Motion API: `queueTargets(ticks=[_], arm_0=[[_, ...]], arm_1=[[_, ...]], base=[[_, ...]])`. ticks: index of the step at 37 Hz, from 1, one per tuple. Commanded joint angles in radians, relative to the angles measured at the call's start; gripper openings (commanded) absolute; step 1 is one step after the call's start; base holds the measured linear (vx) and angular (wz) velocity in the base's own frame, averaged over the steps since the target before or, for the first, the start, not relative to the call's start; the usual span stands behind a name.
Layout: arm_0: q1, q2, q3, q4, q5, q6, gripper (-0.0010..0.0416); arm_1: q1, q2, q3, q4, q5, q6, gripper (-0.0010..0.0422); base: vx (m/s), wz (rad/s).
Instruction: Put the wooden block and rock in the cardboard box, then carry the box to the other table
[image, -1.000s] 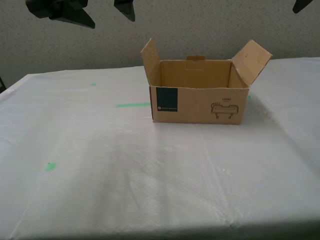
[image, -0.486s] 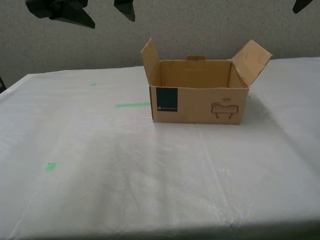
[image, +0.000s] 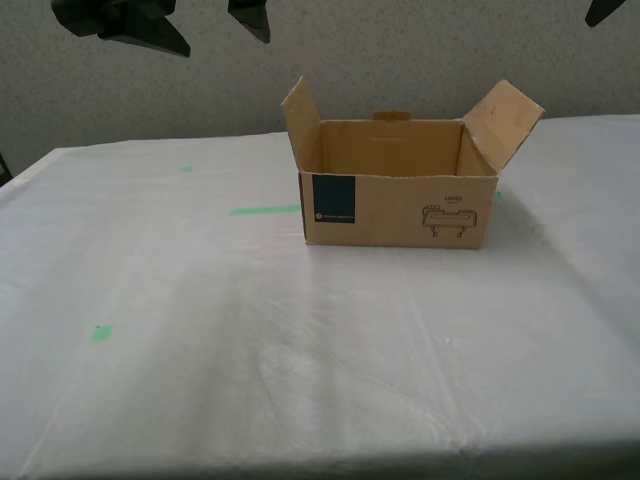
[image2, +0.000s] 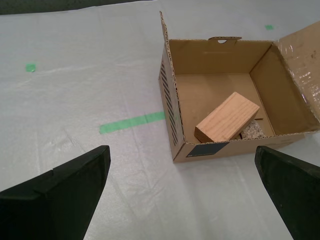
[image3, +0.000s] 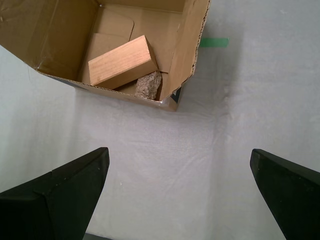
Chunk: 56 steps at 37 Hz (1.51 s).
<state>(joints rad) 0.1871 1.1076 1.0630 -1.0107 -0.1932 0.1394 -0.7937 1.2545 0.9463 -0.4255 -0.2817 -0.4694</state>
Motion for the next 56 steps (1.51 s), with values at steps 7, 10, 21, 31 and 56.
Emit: queueTargets(ticks=[7, 10, 21, 31, 56], arm_0=[[0.0, 0.0, 0.0, 0.001, 0.002, 0.003, 0.0393], [0.0, 0.0, 0.0, 0.001, 0.002, 0.003, 0.0394], [0.0, 0.0, 0.0, 0.001, 0.002, 0.003, 0.0394], [0.0, 0.0, 0.0, 0.001, 0.002, 0.003, 0.0394], [0.0, 0.0, 0.0, 0.001, 0.002, 0.003, 0.0394]], arm_1=[[0.0, 0.0, 0.001, 0.002, 0.002, -0.002, 0.0396], [0.0, 0.0, 0.001, 0.002, 0.002, -0.002, 0.0396], [0.0, 0.0, 0.001, 0.002, 0.002, -0.002, 0.0396], [0.0, 0.0, 0.001, 0.002, 0.002, -0.002, 0.0396], [0.0, 0.0, 0.001, 0.002, 0.002, -0.002, 0.0396]], base=[[0.0, 0.0], [0.0, 0.0], [0.0, 0.0], [0.0, 0.0], [0.0, 0.0]])
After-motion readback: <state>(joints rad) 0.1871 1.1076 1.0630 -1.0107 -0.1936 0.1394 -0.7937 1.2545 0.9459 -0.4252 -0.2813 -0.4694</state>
